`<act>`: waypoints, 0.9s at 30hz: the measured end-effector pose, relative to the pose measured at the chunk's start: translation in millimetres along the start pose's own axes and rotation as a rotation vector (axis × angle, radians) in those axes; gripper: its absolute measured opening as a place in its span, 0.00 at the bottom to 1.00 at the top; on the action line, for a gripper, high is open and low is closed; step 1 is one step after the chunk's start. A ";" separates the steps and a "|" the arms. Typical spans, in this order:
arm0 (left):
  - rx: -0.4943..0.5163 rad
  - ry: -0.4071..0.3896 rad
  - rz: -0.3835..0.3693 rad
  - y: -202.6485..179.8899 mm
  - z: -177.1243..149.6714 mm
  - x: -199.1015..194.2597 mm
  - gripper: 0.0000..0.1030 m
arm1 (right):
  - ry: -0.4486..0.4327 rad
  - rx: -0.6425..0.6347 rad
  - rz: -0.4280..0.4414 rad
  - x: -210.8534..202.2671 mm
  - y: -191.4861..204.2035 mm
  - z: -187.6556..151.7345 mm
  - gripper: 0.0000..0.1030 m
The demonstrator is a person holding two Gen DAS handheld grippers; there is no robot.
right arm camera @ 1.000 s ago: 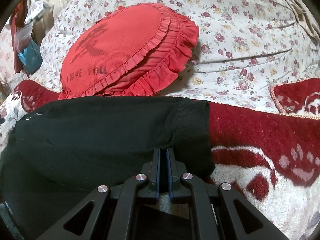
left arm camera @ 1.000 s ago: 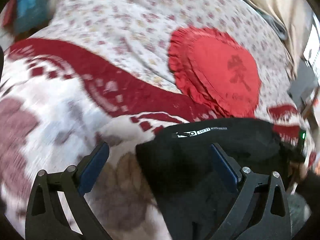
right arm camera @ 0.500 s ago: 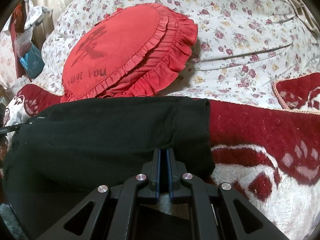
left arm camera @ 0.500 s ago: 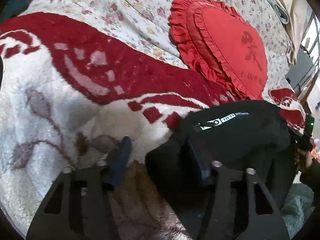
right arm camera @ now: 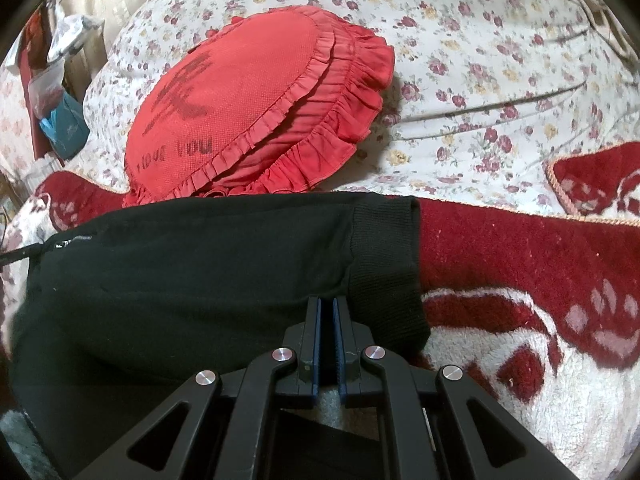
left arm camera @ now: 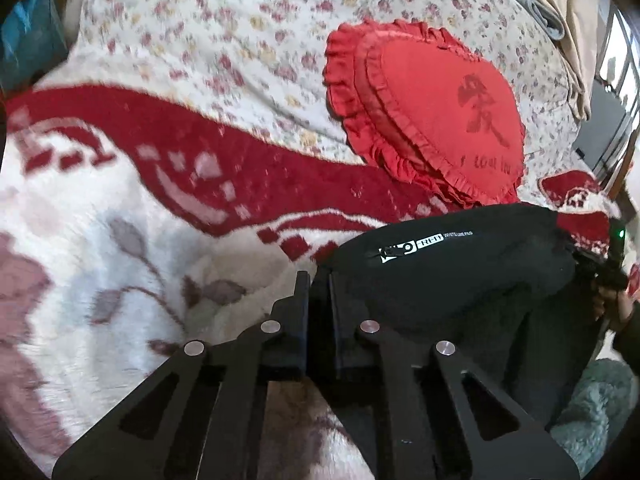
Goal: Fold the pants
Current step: 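Fold the waistband with the left gripper toward the right gripper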
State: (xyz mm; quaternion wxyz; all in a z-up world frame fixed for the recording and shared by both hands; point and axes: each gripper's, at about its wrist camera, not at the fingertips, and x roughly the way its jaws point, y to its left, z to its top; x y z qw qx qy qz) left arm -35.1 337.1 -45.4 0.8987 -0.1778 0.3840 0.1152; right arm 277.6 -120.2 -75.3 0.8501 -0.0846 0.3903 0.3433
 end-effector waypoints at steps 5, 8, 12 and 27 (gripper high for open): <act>0.077 -0.053 0.125 -31.5 24.8 -30.7 0.07 | 0.067 0.110 0.115 -27.3 -24.4 46.1 0.10; 0.030 -0.105 0.212 -38.8 45.3 -38.5 0.02 | 0.031 0.136 0.117 -51.5 -50.2 85.4 0.35; -0.037 -0.098 0.232 -33.9 53.8 -35.7 0.02 | 0.140 0.272 0.156 -32.2 -93.6 104.9 0.40; -0.358 -0.002 0.115 24.4 3.3 -36.9 0.56 | 0.283 0.268 0.281 55.3 -92.1 92.1 0.36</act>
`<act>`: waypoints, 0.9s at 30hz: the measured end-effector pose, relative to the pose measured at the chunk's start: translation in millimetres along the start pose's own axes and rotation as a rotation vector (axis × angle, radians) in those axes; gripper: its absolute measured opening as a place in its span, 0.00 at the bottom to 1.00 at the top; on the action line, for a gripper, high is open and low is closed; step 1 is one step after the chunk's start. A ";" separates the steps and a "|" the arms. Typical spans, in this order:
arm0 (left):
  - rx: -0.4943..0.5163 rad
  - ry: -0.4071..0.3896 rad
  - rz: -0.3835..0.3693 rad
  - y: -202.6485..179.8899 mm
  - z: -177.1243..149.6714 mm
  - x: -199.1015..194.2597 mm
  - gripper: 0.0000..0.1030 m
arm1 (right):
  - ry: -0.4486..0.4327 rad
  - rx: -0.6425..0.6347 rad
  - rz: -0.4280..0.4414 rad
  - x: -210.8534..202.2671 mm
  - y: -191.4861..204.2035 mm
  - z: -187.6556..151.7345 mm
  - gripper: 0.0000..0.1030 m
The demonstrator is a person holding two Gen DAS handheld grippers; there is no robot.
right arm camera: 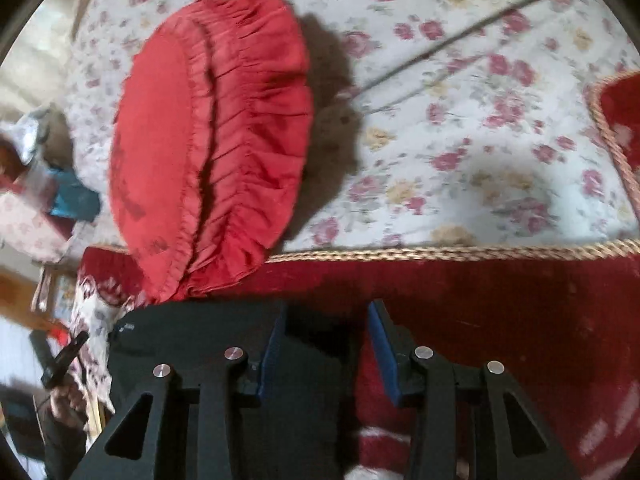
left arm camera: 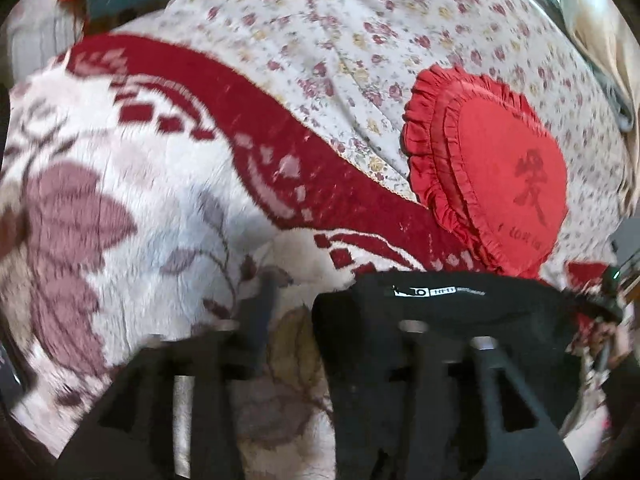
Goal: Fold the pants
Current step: 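Fold the waistband with the left gripper toward the right gripper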
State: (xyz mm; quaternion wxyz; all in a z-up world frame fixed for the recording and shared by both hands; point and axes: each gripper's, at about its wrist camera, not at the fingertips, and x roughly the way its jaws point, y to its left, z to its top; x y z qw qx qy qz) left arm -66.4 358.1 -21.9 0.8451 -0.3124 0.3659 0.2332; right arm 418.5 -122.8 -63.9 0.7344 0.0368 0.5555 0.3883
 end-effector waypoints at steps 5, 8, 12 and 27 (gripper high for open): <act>-0.019 -0.026 -0.048 11.4 -5.4 -1.3 0.62 | -0.013 -0.102 -0.037 -0.9 11.3 -10.8 0.04; 0.045 -0.037 -0.067 8.9 -11.1 5.4 0.64 | -0.104 -0.133 -0.055 -9.5 16.4 -21.4 0.04; 0.149 0.018 -0.138 -4.2 -19.8 26.2 0.64 | -0.127 -0.133 -0.074 1.1 11.6 -29.7 0.04; 0.228 0.084 -0.161 -7.7 -13.7 80.0 0.53 | -0.130 -0.129 -0.068 7.5 6.0 -29.6 0.04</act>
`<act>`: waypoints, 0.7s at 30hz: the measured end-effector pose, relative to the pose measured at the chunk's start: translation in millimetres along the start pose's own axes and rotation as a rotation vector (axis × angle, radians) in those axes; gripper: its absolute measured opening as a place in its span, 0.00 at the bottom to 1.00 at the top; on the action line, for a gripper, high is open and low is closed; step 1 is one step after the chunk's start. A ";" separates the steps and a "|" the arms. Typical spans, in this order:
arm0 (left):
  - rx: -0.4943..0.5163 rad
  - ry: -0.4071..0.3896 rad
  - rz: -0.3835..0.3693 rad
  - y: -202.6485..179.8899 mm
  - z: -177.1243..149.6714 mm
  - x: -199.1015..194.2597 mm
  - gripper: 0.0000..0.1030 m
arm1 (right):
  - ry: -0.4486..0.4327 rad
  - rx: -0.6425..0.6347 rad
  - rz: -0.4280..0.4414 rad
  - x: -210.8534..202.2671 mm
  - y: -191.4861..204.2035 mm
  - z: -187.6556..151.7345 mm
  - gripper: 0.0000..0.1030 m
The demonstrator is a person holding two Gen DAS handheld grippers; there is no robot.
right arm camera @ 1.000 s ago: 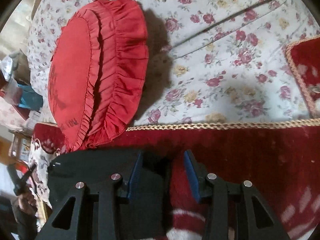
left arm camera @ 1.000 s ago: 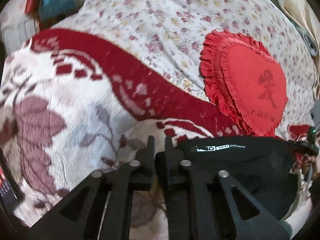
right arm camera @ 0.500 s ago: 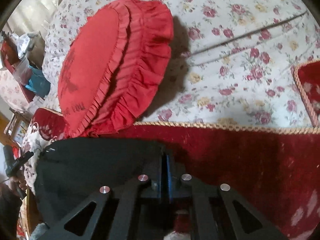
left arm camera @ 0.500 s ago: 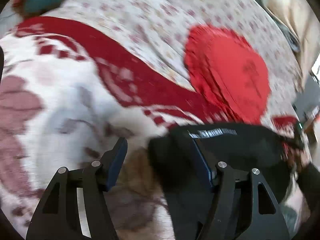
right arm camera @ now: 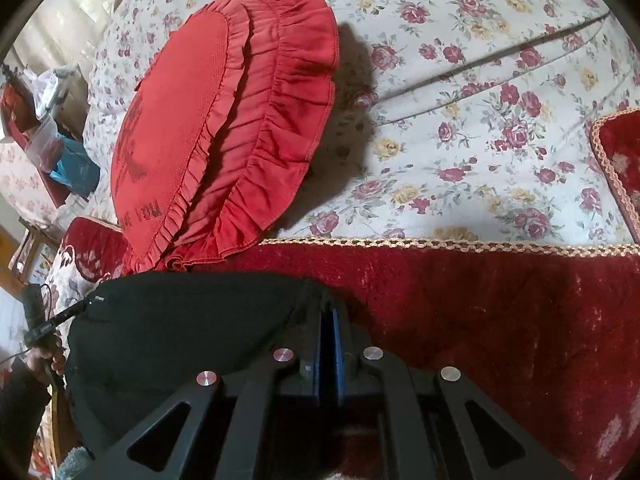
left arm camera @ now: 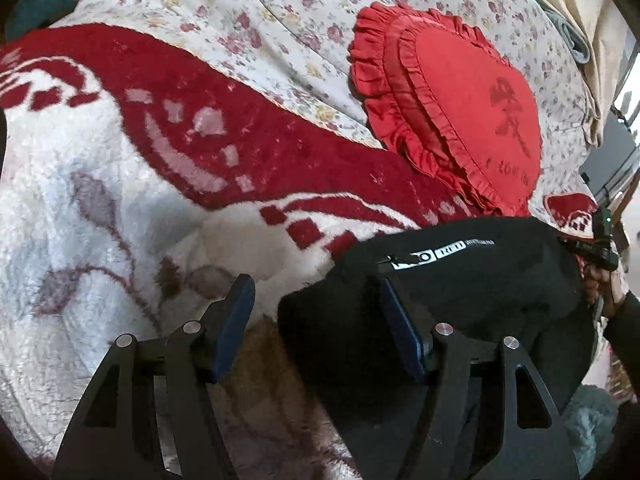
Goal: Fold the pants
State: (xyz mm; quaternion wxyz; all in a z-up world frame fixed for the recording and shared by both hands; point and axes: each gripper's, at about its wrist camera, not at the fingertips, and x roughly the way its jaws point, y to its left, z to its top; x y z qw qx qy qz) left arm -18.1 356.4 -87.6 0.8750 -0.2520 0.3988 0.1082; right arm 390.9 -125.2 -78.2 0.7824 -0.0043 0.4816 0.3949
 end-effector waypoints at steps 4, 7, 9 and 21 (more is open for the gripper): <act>0.021 -0.007 0.003 -4.7 -2.9 -2.6 0.30 | -0.002 0.002 0.001 0.1 0.0 0.1 0.04; 0.023 -0.027 0.020 -4.9 -4.6 -8.8 0.13 | -0.002 0.002 0.001 0.1 -0.3 0.0 0.04; 0.033 -0.042 0.032 -5.9 -4.9 -13.5 0.08 | -0.002 0.002 0.001 0.1 -0.4 0.0 0.04; 0.218 -0.160 0.197 -64.6 13.1 -62.4 0.06 | -0.076 -0.203 -0.077 -66.1 27.7 23.1 0.03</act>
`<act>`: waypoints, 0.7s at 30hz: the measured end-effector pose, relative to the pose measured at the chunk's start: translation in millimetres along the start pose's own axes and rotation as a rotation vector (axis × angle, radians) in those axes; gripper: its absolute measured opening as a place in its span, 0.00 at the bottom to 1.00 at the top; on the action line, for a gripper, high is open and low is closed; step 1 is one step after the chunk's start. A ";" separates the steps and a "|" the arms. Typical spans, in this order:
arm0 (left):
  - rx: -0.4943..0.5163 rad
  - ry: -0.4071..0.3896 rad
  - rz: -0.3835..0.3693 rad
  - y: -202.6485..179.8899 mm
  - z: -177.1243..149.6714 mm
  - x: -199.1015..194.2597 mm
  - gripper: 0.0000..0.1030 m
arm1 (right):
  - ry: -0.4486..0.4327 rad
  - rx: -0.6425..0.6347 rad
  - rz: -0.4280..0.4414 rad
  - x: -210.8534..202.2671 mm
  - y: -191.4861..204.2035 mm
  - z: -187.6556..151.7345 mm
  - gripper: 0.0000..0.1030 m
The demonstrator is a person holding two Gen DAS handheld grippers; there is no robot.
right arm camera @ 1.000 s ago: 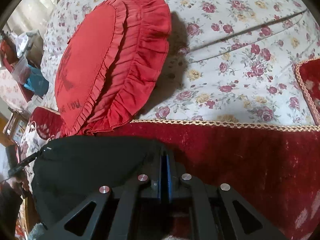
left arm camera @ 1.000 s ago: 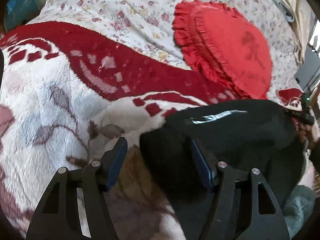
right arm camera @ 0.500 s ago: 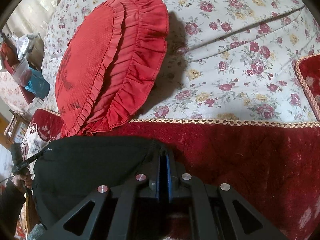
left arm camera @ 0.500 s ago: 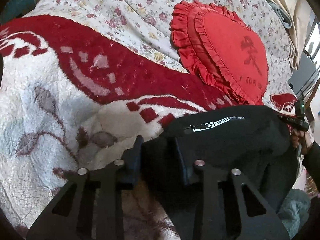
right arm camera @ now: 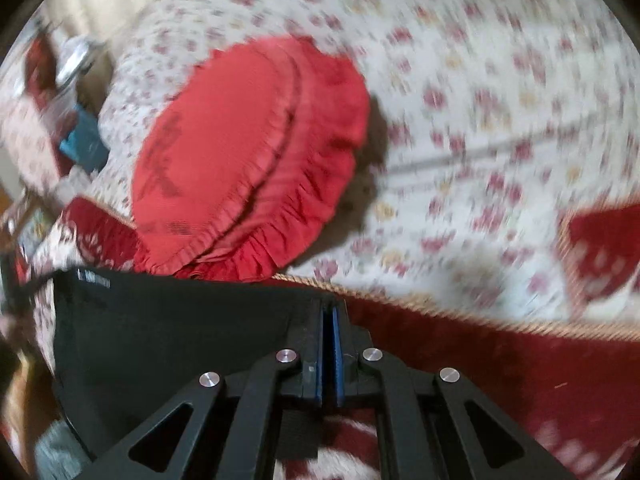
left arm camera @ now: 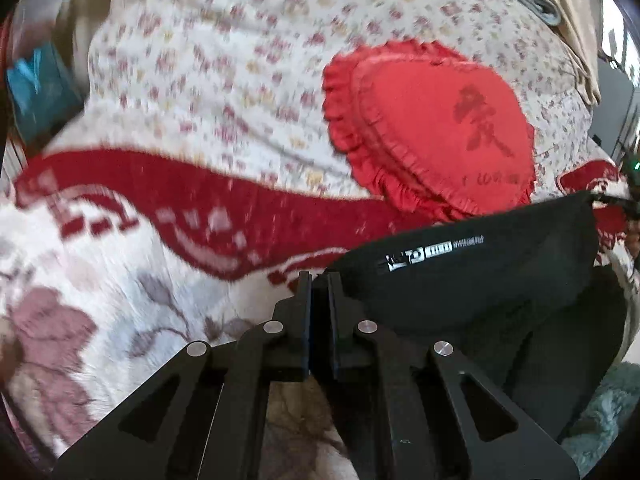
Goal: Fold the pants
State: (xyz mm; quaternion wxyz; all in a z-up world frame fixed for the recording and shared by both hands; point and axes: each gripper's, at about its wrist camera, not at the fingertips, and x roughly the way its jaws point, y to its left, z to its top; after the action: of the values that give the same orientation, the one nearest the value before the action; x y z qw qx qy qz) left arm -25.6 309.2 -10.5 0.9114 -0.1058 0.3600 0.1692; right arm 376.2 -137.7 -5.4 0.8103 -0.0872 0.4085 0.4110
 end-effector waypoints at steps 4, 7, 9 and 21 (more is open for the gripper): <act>0.049 -0.062 0.005 -23.3 -9.5 -37.2 0.06 | -0.032 -0.155 -0.046 -46.7 23.2 -12.8 0.03; 0.065 -0.093 -0.024 -38.8 -35.4 -70.6 0.06 | -0.031 -0.263 -0.078 -77.1 39.8 -46.6 0.03; 0.059 -0.102 -0.047 -44.8 -54.4 -84.9 0.06 | -0.030 -0.306 -0.087 -94.9 45.3 -77.7 0.03; -0.411 0.050 -0.190 -38.1 -225.8 -126.6 0.09 | 0.047 -0.199 -0.194 -129.5 19.5 -243.7 0.03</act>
State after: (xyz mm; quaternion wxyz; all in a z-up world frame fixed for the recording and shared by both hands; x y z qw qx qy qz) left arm -237.5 173.7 -82.3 0.8732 -0.3268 0.3291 0.1495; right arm 175.4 -318.4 -65.2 0.8239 -0.2160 0.3740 0.3671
